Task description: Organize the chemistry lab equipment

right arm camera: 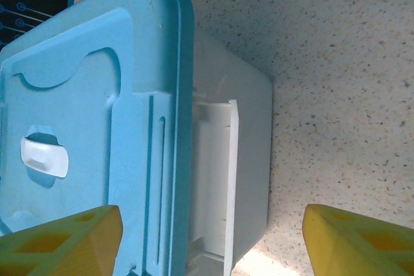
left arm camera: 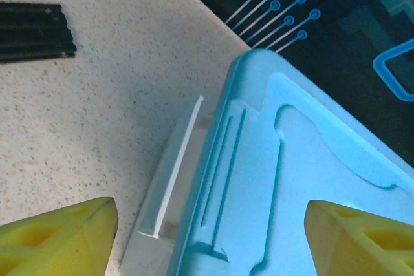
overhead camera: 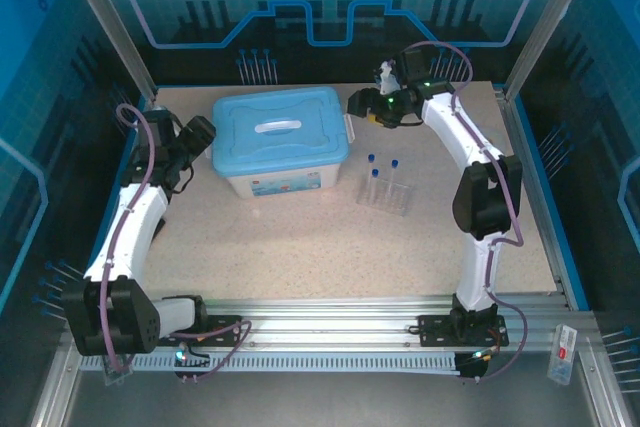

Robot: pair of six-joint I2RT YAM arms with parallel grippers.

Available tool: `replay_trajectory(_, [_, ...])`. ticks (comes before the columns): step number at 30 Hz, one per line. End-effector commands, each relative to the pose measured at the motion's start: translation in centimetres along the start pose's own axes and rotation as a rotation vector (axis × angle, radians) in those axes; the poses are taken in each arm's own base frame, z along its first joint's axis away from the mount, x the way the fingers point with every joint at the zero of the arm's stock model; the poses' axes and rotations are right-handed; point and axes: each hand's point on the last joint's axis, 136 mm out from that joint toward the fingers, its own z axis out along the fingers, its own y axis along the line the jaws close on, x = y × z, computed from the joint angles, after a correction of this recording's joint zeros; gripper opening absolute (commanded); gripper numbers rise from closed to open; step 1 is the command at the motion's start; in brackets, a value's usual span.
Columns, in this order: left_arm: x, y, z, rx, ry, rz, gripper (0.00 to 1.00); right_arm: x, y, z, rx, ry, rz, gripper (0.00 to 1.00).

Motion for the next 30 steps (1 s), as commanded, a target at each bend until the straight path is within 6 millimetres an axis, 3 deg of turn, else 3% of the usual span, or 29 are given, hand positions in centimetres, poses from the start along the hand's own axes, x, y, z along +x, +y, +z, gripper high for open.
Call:
replay_trajectory(1, [2.1, -0.2, 0.5, 0.027, 0.091, -0.01, 0.77, -0.2, -0.3, 0.5, -0.05, 0.006, 0.005, 0.75])
replay_trajectory(12, [6.0, 0.9, 3.2, 0.001, 0.204, 0.0, 0.75, 0.2, -1.3, 1.4, -0.045, 0.027, 0.011, 0.75])
replay_trajectory(22, [7.1, 1.6, 3.9, -0.037, 0.231, 0.001, 0.73, 0.6, -1.0, 1.8, -0.138, 0.035, 0.042, 0.82])
replay_trajectory(30, [7.5, 2.2, 4.1, -0.055, 0.241, -0.003, 0.73, 1.2, 1.0, 2.9, -0.321, 0.086, 0.087, 0.82])
